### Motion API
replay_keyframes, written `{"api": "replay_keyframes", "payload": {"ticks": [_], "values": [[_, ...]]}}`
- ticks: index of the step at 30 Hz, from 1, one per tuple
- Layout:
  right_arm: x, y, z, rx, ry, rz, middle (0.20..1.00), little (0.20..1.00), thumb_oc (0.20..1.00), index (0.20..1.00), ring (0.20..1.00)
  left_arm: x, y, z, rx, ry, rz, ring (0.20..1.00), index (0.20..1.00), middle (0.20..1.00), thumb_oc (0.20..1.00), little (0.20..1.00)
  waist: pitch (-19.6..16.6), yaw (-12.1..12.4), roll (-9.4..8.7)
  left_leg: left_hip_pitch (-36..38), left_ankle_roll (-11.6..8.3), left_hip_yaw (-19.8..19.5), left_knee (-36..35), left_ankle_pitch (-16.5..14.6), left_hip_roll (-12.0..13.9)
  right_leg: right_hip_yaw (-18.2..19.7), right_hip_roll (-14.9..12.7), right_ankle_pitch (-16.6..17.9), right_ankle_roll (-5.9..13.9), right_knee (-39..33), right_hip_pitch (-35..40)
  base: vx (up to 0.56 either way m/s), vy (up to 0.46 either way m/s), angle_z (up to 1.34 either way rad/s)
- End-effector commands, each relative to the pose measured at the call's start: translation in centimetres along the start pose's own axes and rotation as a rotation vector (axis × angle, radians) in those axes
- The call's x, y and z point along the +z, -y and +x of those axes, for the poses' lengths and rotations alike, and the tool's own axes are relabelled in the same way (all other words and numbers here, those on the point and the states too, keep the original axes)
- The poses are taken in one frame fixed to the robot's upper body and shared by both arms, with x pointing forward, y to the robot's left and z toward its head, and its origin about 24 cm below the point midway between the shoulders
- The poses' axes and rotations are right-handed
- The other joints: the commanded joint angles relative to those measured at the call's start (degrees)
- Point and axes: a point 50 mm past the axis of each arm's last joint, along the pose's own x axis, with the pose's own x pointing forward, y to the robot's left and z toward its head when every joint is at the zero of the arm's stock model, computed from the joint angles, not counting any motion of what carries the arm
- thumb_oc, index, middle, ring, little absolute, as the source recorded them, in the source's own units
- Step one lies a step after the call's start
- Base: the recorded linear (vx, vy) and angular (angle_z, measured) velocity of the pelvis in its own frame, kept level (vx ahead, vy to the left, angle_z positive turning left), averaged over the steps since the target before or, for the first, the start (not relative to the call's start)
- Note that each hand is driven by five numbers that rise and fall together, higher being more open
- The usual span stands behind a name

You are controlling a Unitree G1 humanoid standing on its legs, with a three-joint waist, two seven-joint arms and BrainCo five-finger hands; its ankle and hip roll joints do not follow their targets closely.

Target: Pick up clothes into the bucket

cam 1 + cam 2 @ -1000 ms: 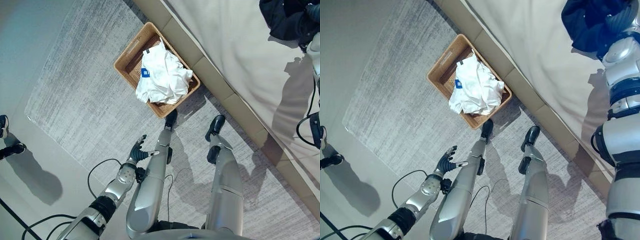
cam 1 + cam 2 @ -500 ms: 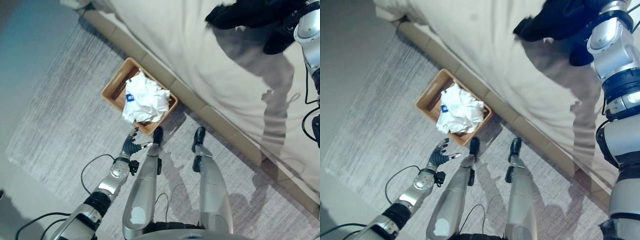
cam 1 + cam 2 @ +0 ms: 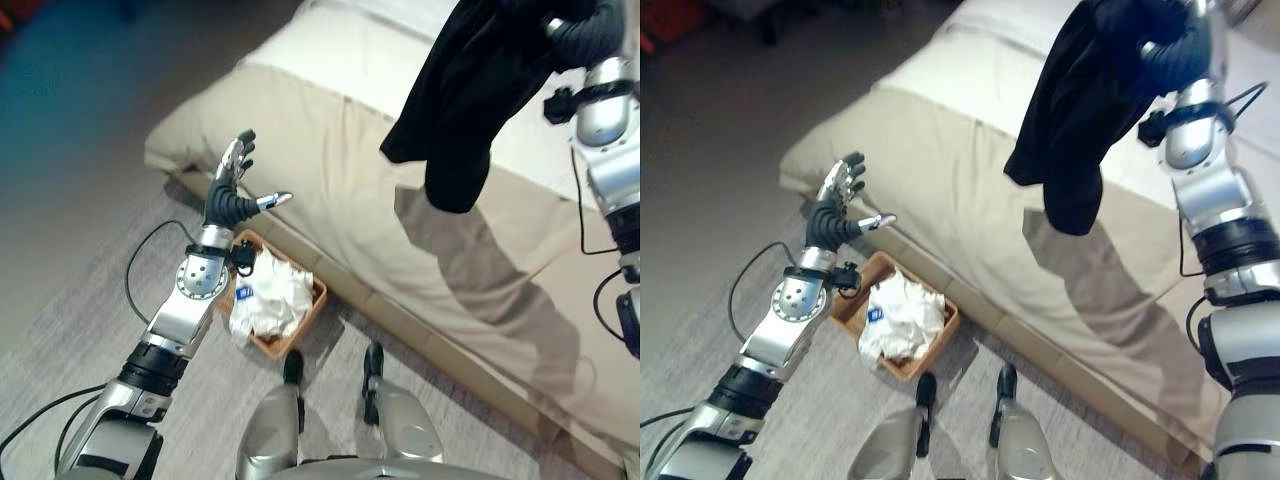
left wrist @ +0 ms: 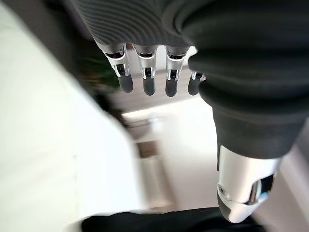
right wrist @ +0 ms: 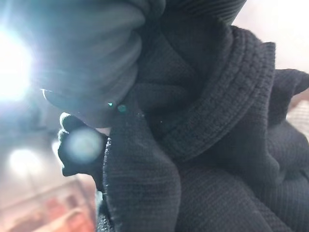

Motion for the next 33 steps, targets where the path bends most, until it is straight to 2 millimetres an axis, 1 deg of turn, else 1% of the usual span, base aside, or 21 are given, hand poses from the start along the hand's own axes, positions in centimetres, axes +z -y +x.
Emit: {"api": "replay_keyframes", "payload": {"ticks": [1, 3, 5, 6, 7, 11, 12, 13, 14, 15, 16, 18, 19, 20, 21, 24, 25, 26, 27, 29, 33], "values": [[2.3, 1.8, 1.1, -0.042, 0.097, 0.086, 0.2, 0.2, 0.2, 0.2, 0.2, 0.8, 1.1, 0.5, -0.08, 0.048, -0.047, 1.0, 1.0, 1.0, 1.0, 1.0, -6.8, -0.2, -1.42, 0.8, -0.65, -0.2, 1.8, -3.3, 0.2, -1.1, -0.1, -6.0, 2.76, 3.9, 3.8, 0.05, 0.002, -0.29], [2.6, 1.1, 0.5, 0.008, 0.116, 0.112, 0.2, 0.2, 0.2, 0.2, 0.2, 1.5, 1.7, 1.3, -0.116, 0.068, -0.088, 1.0, 1.0, 1.0, 1.0, 1.0, -9.0, -0.7, -1.37, 2.7, -0.7, 0.3, -0.4, -2.7, 0.7, -0.9, 0.1, -5.8, 2.75, 2.4, 5.4, 0.06, -0.012, -0.2], [3.5, 0.5, -0.1, 0.081, 0.166, 0.152, 0.2, 0.2, 0.2, 0.2, 0.2, 2.0, 3.2, 2.3, -0.2, 0.074, -0.14, 1.0, 1.0, 1.0, 1.0, 1.0, -11.5, -1.5, -1.47, 4.6, -0.91, 0.8, -3.1, -1.8, 1.4, -0.9, 0.5, -5.2, 2.83, -0.2, 7.4, 0.05, -0.025, -0.05], [3.5, 0.5, -0.1, 0.08, 0.165, 0.152, 0.2, 0.2, 0.2, 0.2, 0.2, 2.0, 3.2, 2.3, -0.201, 0.074, -0.14, 1.0, 1.0, 1.0, 1.0, 1.0, -11.5, -1.4, -1.47, 4.7, -0.92, 0.8, -3.2, -1.7, 1.5, -0.9, 0.5, -5.1, 2.83, -0.4, 7.5, 0.03, -0.016, -0.09], [4.7, 0.2, -0.3, 0.129, 0.222, 0.159, 0.2, 0.2, 0.2, 0.2, 0.2, 2.3, 3.8, 2.9, -0.242, 0.08, -0.13, 1.0, 1.0, 1.0, 1.0, 1.0, -12.6, -1.8, -1.5, 5.5, -1.12, 1.3, -3.8, -1.6, 1.7, -0.9, 0.7, -4.7, 2.78, -1.6, 8.3, 0.03, -0.007, -0.11], [6.5, -0.5, -0.8, 0.175, 0.297, 0.214, 0.2, 0.2, 0.2, 0.2, 0.2, 2.3, 5.3, 4.0, -0.3, 0.071, -0.101, 1.0, 1.0, 1.0, 1.0, 1.0, -13.6, -2.3, -1.4, 6.4, -1.14, 1.9, -4.1, -1.1, 1.7, -0.8, 0.6, -4.0, 2.76, -2.4, 9.4, 0.01, 0.001, -0.07], [6.5, -0.5, -0.8, 0.175, 0.296, 0.214, 0.2, 0.2, 0.2, 0.2, 0.2, 2.3, 5.3, 4.1, -0.3, 0.072, -0.101, 1.0, 1.0, 1.0, 1.0, 1.0, -13.6, -2.3, -1.41, 6.3, -1.14, 1.9, -4.1, -1.0, 1.7, -0.8, 0.6, -4.0, 2.77, -2.4, 9.3, 0.01, 0.009, -0.04], [7.3, -0.9, -1.1, 0.192, 0.328, 0.239, 0.2, 0.2, 0.2, 0.2, 0.2, 2.1, 5.8, 4.3, -0.309, 0.06, -0.101, 1.0, 1.0, 1.0, 1.0, 1.0, -13.9, -2.6, -1.24, 6.9, -1.18, 2.1, -4.3, -1.6, 1.9, -0.8, 0.7, -4.4, 2.78, -2.4, 9.9, 0.02, 0.015, -0.03], [8.0, -1.1, -1.5, 0.208, 0.359, 0.255, 0.2, 0.2, 0.2, 0.2, 0.2, 2.2, 6.3, 4.6, -0.316, 0.064, -0.081, 1.0, 1.0, 1.0, 1.0, 1.0, -14.1, -2.8, -1.24, 6.9, -1.13, 2.2, -4.2, -1.2, 1.8, -0.7, 0.5, -4.1, 2.74, -2.3, 9.9, 0.02, 0.015, -0.04], [8.0, -1.1, -1.5, 0.208, 0.359, 0.255, 0.2, 0.2, 0.2, 0.2, 0.2, 2.2, 6.3, 4.6, -0.317, 0.064, -0.081, 1.0, 1.0, 1.0, 1.0, 1.0, -14.1, -2.8, -1.24, 6.9, -1.13, 2.2, -4.2, -1.2, 1.8, -0.7, 0.5, -4.1, 2.74, -2.3, 9.9, 0.0, 0.018, -0.04], [9.3, -1.4, -2.2, 0.233, 0.423, 0.305, 0.2, 0.2, 0.2, 0.2, 0.2, 2.2, 7.0, 4.8, -0.331, 0.067, -0.066, 1.0, 1.0, 1.0, 1.0, 1.0, -14.4, -3.1, -1.21, 7.2, -1.1, 2.5, -4.1, -1.4, 1.8, -0.9, 0.5, -4.3, 2.76, -2.1, 10.2, 0.0, 0.0, 0.0], [9.5, -1.5, -2.4, 0.236, 0.432, 0.325, 0.2, 0.2, 0.2, 0.2, 0.2, 2.0, 7.2, 4.7, -0.335, 0.061, -0.068, 1.0, 1.0, 1.0, 1.0, 1.0, -14.5, -3.1, -1.25, 7.4, -1.08, 2.5, -4.1, -1.5, 1.8, -1.0, 0.5, -4.4, 2.77, -2.1, 10.4, 0.0, 0.0, 0.0], [10.4, -1.7, -2.8, 0.25, 0.469, 0.356, 0.2, 0.2, 0.2, 0.2, 0.2, 1.8, 7.9, 4.7, -0.346, 0.048, -0.078, 1.0, 1.0, 1.0, 1.0, 1.0, -14.5, -3.3, -1.25, 7.6, -0.97, 2.5, -3.8, -1.7, 1.8, -0.9, 0.5, -4.5, 2.82, -1.8, 10.6, 0.0, 0.0, 0.0], [10.4, -1.7, -2.8, 0.249, 0.469, 0.356, 0.2, 0.2, 0.2, 0.2, 0.2, 1.8, 7.9, 4.7, -0.346, 0.048, -0.078, 1.0, 1.0, 1.0, 1.0, 1.0, -14.5, -3.3, -1.25, 7.6, -0.97, 2.5, -3.8, -1.7, 1.8, -0.9, 0.5, -4.5, 2.82, -1.8, 10.6, 0.0, 0.0, 0.0], [11.3, -1.9, -3.1, 0.266, 0.512, 0.377, 0.2, 0.2, 0.2, 0.2, 0.2, 1.4, 8.4, 4.7, -0.357, 0.029, -0.093, 1.0, 1.0, 1.0, 1.0, 1.0, -14.6, -3.5, -1.28, 7.9, -0.89, 2.7, -3.7, -1.9, 1.9, -0.8, 0.5, -4.7, 2.86, -1.7, 10.8, 0.0, 0.0, 0.0], [12.5, -2.2, -3.6, 0.283, 0.561, 0.427, 0.2, 0.2, 0.2, 0.2, 0.2, 1.2, 9.2, 4.7, -0.375, 0.014, -0.114, 1.0, 1.0, 1.0, 1.0, 1.0, -14.7, -3.6, -1.24, 8.3, -0.77, 2.6, -3.7, -2.1, 1.9, -0.8, 0.5, -4.8, 2.86, -1.7, 11.3, 0.0, 0.0, 0.0], [12.5, -2.2, -3.6, 0.283, 0.561, 0.427, 0.2, 0.2, 0.2, 0.2, 0.2, 1.2, 9.2, 4.7, -0.375, 0.014, -0.114, 1.0, 1.0, 1.0, 1.0, 1.0, -14.7, -3.6, -1.25, 8.4, -0.77, 2.6, -3.7, -2.1, 1.9, -0.8, 0.5, -4.8, 2.86, -1.7, 11.4, 0.0, 0.0, 0.0], [13.2, -2.5, -3.9, 0.306, 0.591, 0.445, 0.2, 0.2, 0.2, 0.2, 0.2, 1.2, 9.8, 4.6, -0.388, 0.005, -0.141, 1.0, 1.0, 1.0, 1.0, 1.0, -14.9, -3.5, -1.3, 8.6, -0.8, 2.5, -3.7, -2.1, 1.9, -0.8, 0.4, -4.9, 2.89, -1.7, 11.6, 0.0, 0.0, 0.0], [13.2, -2.5, -3.9, 0.306, 0.591, 0.445, 0.2, 0.2, 0.2, 0.2, 0.2, 1.2, 9.8, 4.6, -0.388, 0.005, -0.141, 1.0, 1.0, 1.0, 1.0, 1.0, -14.9, -3.5, -1.3, 8.6, -0.8, 2.5, -3.7, -2.1, 1.9, -0.8, 0.4, -4.9, 2.89, -1.7, 11.6, 0.0, 0.0, 0.0], [14.1, -2.9, -4.4, 0.347, 0.624, 0.497, 0.2, 0.2, 0.2, 0.2, 0.2, 1.1, 10.4, 4.5, -0.4, -0.007, -0.175, 1.0, 1.0, 1.0, 1.0, 1.0, -14.9, -3.5, -1.37, 8.7, -0.81, 2.5, -3.7, -2.1, 2.0, -1.0, 0.3, -5.0, 2.88, -1.8, 11.8, 0.0, 0.0, 0.0], [14.5, -3.5, -5.0, 0.405, 0.635, 0.557, 0.2, 0.2, 0.2, 0.2, 0.2, 1.2, 10.9, 4.4, -0.417, -0.014, -0.201, 1.0, 1.0, 1.0, 1.0, 1.0, -14.8, -3.5, -1.45, 8.8, -0.85, 2.4, -3.7, -2.0, 2.0, -1.2, 0.3, -5.0, 2.86, -1.8, 12.0, 0.0, 0.0, 0.0]]}}
